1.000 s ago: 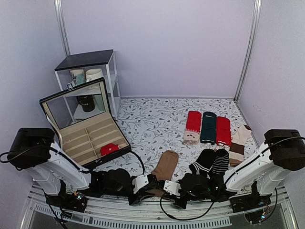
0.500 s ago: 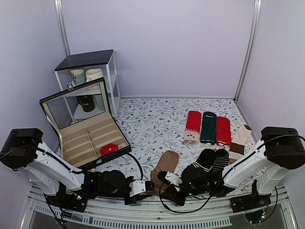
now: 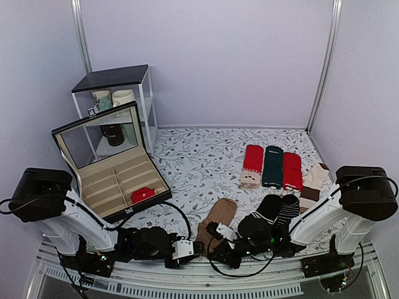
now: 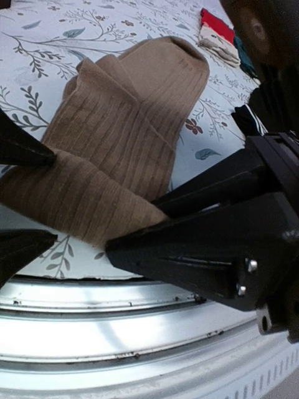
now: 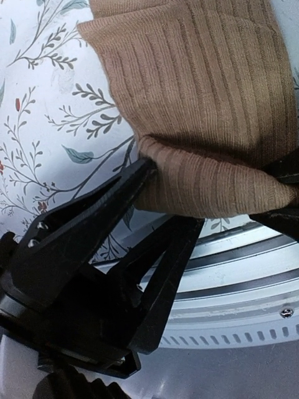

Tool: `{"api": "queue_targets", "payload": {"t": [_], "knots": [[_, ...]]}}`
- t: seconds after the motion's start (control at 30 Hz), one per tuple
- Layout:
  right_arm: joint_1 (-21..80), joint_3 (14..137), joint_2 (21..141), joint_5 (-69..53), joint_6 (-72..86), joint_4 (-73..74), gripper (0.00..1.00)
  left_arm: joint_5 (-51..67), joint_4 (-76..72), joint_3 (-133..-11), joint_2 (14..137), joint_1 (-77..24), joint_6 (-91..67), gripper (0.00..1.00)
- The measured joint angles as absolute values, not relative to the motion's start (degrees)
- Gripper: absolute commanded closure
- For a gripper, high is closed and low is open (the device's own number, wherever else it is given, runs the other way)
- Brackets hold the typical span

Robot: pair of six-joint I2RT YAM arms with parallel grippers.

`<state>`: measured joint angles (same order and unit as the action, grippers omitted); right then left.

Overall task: Roll the socks
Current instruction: Roll a pair of socks at the corner of the board.

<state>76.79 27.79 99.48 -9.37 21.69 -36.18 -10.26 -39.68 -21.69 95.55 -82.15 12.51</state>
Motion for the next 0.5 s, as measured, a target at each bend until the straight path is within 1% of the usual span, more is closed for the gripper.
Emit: {"api": "queue_targets", "payload": {"t": [0.1,0.17,0.23,0.37,0.5], "knots": [[76.73,27.79,99.72,-9.76,21.8,-36.69,0.91,-12.51,-40.66,-21.52,95.66,-82.85,13.13,0.56],[76.69,27.79,99.79,-9.93,21.85,-36.77,0.91,-13.63,-41.52,-20.91,94.96,-83.44,13.76,0.49],[76.6,27.77,99.83,-10.22,21.85,-36.91,0.91,-14.26,-42.19,-19.88,93.27,-83.7,14.48,0.47],[76.42,27.64,99.92,-10.87,21.85,-37.19,0.91,-14.52,-42.81,-19.03,90.24,-83.72,15.57,0.47],[76.36,27.33,100.14,-11.35,21.8,-37.82,0.91,-13.72,-42.41,-19.29,90.89,-83.48,16.14,0.49]]}}
